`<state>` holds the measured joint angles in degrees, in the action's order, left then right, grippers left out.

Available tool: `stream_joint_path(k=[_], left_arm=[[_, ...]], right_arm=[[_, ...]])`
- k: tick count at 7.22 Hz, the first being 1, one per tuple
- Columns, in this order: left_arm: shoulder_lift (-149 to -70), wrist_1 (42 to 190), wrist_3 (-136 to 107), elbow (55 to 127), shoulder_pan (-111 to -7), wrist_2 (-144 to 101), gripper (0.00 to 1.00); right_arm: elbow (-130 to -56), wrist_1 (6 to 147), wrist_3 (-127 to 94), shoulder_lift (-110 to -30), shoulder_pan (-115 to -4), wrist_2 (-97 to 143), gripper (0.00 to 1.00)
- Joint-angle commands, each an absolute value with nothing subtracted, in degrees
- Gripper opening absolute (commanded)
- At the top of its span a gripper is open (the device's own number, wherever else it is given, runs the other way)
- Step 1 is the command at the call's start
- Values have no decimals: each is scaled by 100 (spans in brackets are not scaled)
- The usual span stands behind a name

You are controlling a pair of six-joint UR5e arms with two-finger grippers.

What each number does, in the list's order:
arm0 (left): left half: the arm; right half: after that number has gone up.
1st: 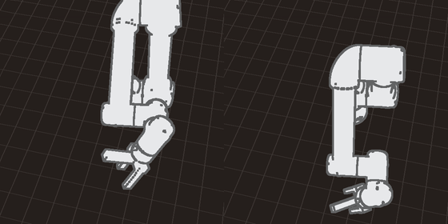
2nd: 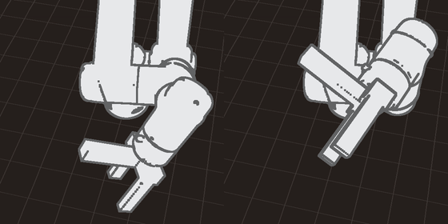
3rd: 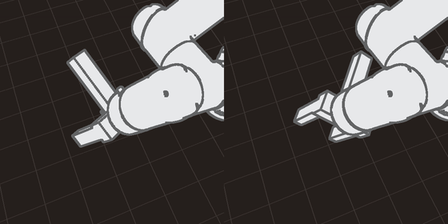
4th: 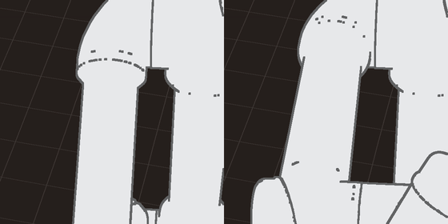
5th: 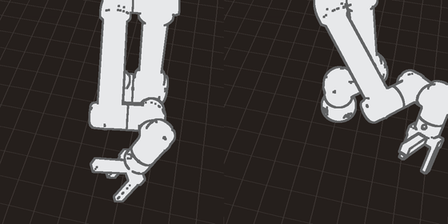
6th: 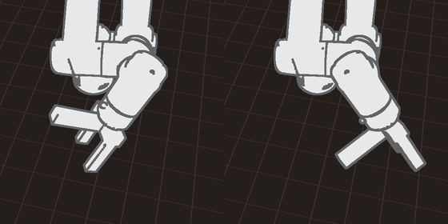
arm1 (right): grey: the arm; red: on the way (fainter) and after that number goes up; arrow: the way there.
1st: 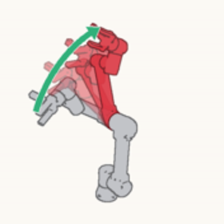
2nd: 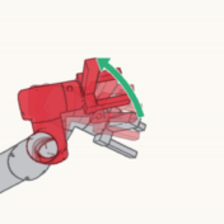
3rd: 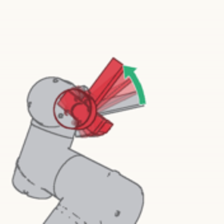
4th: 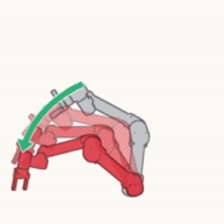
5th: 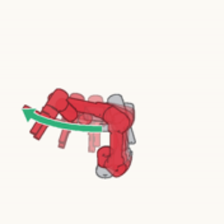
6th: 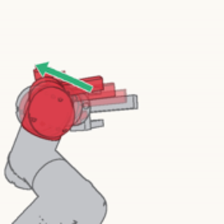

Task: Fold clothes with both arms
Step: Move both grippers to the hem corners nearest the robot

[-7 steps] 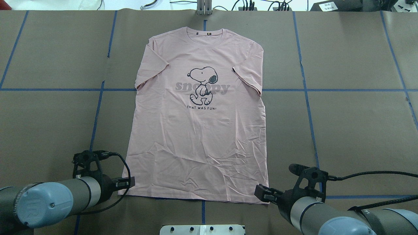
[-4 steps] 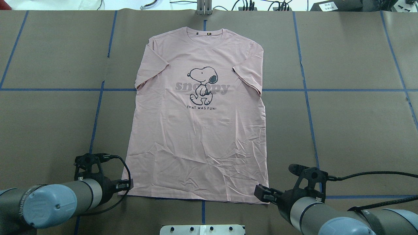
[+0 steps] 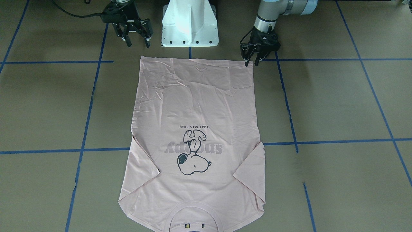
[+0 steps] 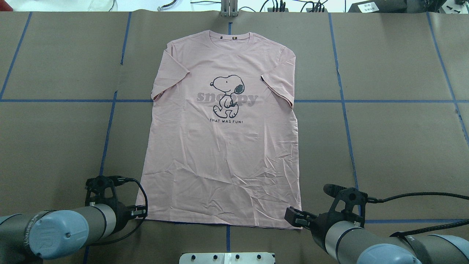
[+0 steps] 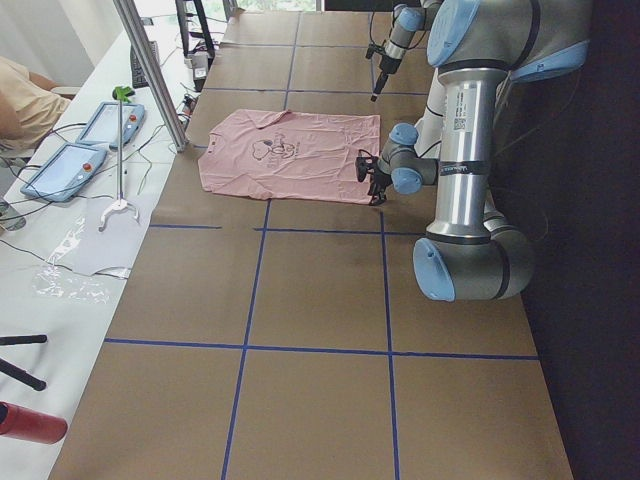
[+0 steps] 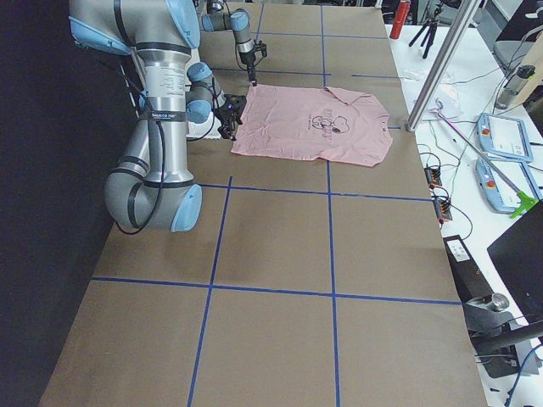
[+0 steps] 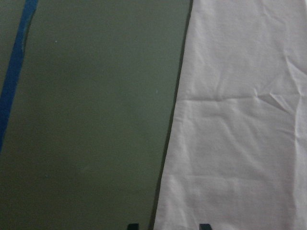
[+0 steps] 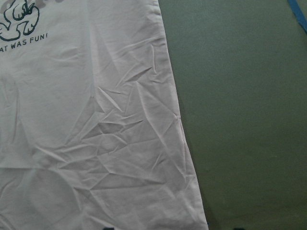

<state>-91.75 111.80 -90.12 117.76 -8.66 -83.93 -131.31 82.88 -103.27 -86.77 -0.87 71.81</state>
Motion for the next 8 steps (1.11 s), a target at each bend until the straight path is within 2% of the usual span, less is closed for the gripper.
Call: stream_joint_path(k=[1, 4, 5, 6, 7, 8], left_arm=[[-9176, 11188, -9017, 11777, -818, -8402, 48], [-9167, 11188, -9026, 11768, -730, -8394, 46], [-9167, 11188, -9035, 11769, -729, -8394, 40], [-9167, 11188, -9035, 11769, -738, -8394, 30], [-9167, 11180, -9035, 11769, -738, -8394, 5], [-9167, 11180, -9035, 11786, -738, -8385, 0]], right_arm=[[-13131, 8288, -10327, -8666, -88, 7181, 87], [-13140, 8288, -10327, -8666, -88, 7128, 87], [-13140, 8288, -10327, -8666, -88, 7128, 87], [-13131, 8288, -10327, -8666, -88, 7128, 87], [-13131, 8288, -10327, -8666, -88, 7128, 87], [-13131, 8297, -10327, -8666, -79, 7128, 87]])
